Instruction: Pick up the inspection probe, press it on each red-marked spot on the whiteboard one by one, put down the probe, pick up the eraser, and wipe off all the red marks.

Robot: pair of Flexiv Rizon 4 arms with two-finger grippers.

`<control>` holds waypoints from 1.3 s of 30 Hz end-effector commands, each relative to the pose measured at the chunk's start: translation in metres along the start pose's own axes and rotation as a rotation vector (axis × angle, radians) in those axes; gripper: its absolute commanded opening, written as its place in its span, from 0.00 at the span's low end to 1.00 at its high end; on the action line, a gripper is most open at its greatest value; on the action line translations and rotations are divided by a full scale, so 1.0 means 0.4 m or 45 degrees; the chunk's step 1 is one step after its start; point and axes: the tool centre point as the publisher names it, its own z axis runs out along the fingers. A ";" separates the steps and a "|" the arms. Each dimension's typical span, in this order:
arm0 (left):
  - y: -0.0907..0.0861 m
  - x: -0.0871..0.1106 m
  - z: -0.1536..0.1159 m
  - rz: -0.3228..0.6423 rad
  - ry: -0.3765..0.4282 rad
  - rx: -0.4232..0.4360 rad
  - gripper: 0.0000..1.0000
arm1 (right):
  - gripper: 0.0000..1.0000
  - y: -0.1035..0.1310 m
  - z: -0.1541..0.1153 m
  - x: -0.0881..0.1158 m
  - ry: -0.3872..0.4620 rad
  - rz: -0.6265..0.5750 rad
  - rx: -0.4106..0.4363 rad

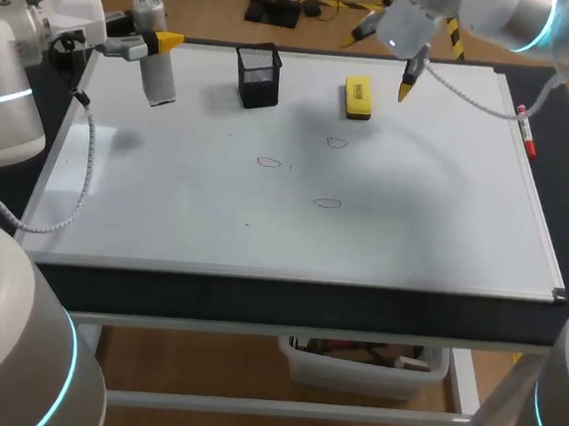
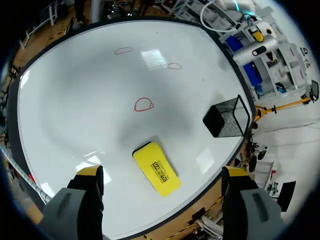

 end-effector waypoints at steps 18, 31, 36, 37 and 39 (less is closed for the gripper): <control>0.001 0.000 0.001 0.003 -0.002 0.005 0.00 | 1.00 -0.038 0.098 0.027 0.696 -0.889 0.003; 0.001 0.000 0.001 0.003 -0.002 0.005 0.00 | 1.00 -0.048 0.121 0.029 0.663 -0.613 0.020; 0.001 0.000 0.001 0.003 -0.002 0.005 0.00 | 1.00 -0.044 0.130 0.029 0.655 -0.623 0.023; 0.001 0.000 0.001 0.003 -0.002 0.005 0.00 | 1.00 -0.044 0.131 0.030 0.648 -0.623 0.018; 0.001 0.000 0.001 0.003 -0.002 0.005 0.00 | 1.00 -0.045 0.134 0.032 0.619 -0.600 -0.001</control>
